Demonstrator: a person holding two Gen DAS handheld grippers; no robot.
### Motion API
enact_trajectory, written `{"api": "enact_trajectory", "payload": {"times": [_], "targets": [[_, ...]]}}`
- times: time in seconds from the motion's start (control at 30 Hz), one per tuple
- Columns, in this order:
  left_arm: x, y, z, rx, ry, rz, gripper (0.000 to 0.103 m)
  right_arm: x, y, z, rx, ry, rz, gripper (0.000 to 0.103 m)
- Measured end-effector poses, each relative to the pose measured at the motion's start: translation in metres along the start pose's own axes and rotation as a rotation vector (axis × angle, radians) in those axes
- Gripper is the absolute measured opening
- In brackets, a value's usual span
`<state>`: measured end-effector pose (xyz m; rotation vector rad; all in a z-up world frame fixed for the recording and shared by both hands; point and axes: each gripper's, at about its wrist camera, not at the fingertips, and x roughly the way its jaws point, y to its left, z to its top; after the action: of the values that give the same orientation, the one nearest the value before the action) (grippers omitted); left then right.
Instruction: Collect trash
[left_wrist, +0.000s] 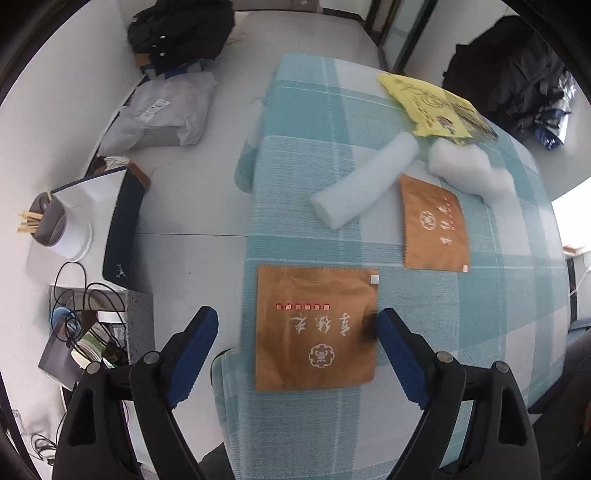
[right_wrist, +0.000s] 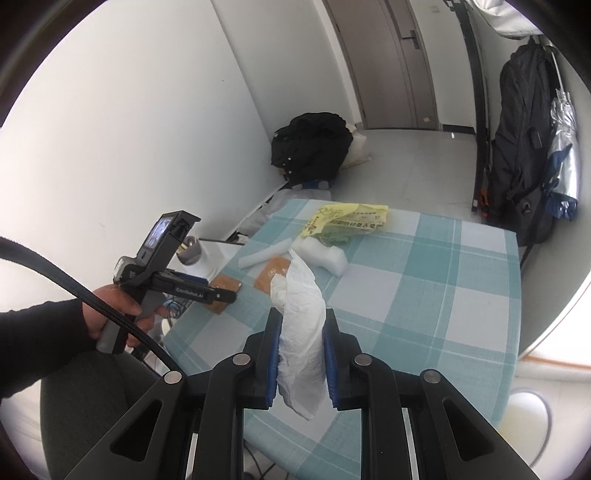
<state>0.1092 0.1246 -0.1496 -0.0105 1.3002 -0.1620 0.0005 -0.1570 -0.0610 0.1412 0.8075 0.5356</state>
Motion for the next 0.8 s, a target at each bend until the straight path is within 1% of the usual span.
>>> {"api": "enact_trajectory", "payload": {"times": [0.1, 0.13, 0.17, 0.3, 0.33, 0.37, 0.4, 0.47, 0.53, 0.57, 0.7, 0.8], "targets": [[0.001, 0.006, 0.0, -0.031, 0.014, -0.041, 0.083, 0.001, 0.0, 0.0, 0.007, 0.003, 0.0, 0.021], [0.001, 0.009, 0.0, -0.042, 0.013, -0.051, 0.08, 0.0, 0.001, 0.0, 0.006, 0.003, -0.001, 0.021], [0.0, 0.01, 0.0, -0.053, 0.012, -0.067, 0.074, 0.001, 0.002, 0.0, 0.004, 0.005, -0.004, 0.021], [0.0, 0.018, -0.001, -0.106, 0.015, -0.105, 0.065, 0.002, 0.003, 0.001, -0.002, 0.006, -0.001, 0.021], [-0.001, 0.019, -0.001, -0.118, 0.012, -0.117, 0.059, 0.003, 0.003, 0.001, -0.003, 0.006, 0.0, 0.021], [-0.002, 0.019, -0.001, -0.128, 0.013, -0.12, 0.056, 0.003, 0.004, 0.001, -0.01, 0.005, -0.006, 0.021], [-0.003, 0.019, -0.002, -0.132, 0.01, -0.111, 0.056, 0.004, 0.005, 0.001, -0.016, 0.006, -0.013, 0.021], [-0.006, 0.019, -0.002, -0.121, 0.0, -0.104, 0.048, 0.005, 0.005, 0.001, -0.013, 0.009, -0.006, 0.021], [-0.008, 0.016, -0.003, -0.11, -0.006, -0.075, 0.045, 0.006, 0.007, 0.001, -0.019, 0.013, -0.011, 0.021], [-0.009, 0.017, -0.003, -0.11, -0.007, -0.08, 0.043, 0.006, 0.007, 0.001, -0.018, 0.014, -0.009, 0.021], [-0.011, 0.018, -0.005, -0.125, -0.003, -0.095, 0.04, 0.005, 0.009, 0.0, -0.022, 0.013, -0.006, 0.021], [-0.012, 0.019, -0.006, -0.128, -0.004, -0.066, 0.039, 0.006, 0.01, 0.0, -0.023, 0.014, -0.007, 0.021]]}}
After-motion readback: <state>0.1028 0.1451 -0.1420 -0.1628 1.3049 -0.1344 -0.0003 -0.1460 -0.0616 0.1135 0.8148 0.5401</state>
